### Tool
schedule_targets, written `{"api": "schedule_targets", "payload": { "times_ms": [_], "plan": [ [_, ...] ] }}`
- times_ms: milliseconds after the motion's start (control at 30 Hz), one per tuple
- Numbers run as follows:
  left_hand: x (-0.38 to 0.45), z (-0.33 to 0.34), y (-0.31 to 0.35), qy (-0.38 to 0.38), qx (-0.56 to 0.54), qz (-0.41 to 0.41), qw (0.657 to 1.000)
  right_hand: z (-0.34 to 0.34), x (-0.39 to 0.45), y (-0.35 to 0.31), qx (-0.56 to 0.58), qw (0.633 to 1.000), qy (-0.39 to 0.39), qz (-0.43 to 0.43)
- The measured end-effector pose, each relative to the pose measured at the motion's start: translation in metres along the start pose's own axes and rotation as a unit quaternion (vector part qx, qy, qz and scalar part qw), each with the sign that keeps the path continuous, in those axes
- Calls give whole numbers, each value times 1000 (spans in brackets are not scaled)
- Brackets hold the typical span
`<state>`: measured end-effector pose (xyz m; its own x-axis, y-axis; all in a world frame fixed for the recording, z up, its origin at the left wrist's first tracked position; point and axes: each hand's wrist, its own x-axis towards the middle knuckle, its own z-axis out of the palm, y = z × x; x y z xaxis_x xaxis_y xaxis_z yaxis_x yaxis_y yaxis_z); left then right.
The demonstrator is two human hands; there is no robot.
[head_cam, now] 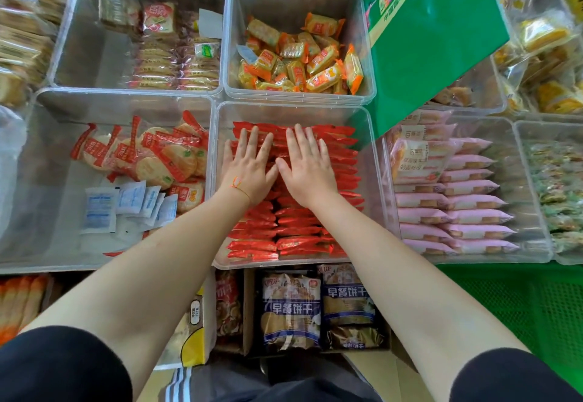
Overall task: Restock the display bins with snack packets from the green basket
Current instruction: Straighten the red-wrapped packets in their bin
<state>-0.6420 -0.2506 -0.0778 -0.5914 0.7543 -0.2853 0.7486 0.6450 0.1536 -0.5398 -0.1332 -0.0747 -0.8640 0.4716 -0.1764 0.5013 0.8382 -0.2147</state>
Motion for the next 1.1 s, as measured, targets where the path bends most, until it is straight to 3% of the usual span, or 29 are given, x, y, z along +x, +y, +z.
{"api": "schedule_targets", "payload": {
  "times_ms": [300, 500, 600, 667, 733, 867, 1100],
  "plan": [
    [-3, -5, 3, 14, -22, 1, 1000, 3, -25, 5, -18, 1000, -12, -2],
    [-50, -21, 3, 113, -34, 61, 991, -8, -57, 1, -54, 997, 53, -29],
    [-75, -30, 6, 34, -17, 90, 995, -16, -66, -1, -45, 996, 79, -18],
    [-88, -37, 11, -41, -11, 107, 993, -29, -72, -5, -15, 999, 42, -30],
    [-95, -41, 16, -103, 2, 111, 988, -40, -79, -6, 41, 998, -46, -25],
    [-101, -43, 22, -164, 58, 117, 978, -58, -90, -4, 27, 976, -215, -25],
    [-106, -36, 24, -112, 112, 147, 976, -54, -103, -7, -45, 973, -221, -50]
  ]
}}
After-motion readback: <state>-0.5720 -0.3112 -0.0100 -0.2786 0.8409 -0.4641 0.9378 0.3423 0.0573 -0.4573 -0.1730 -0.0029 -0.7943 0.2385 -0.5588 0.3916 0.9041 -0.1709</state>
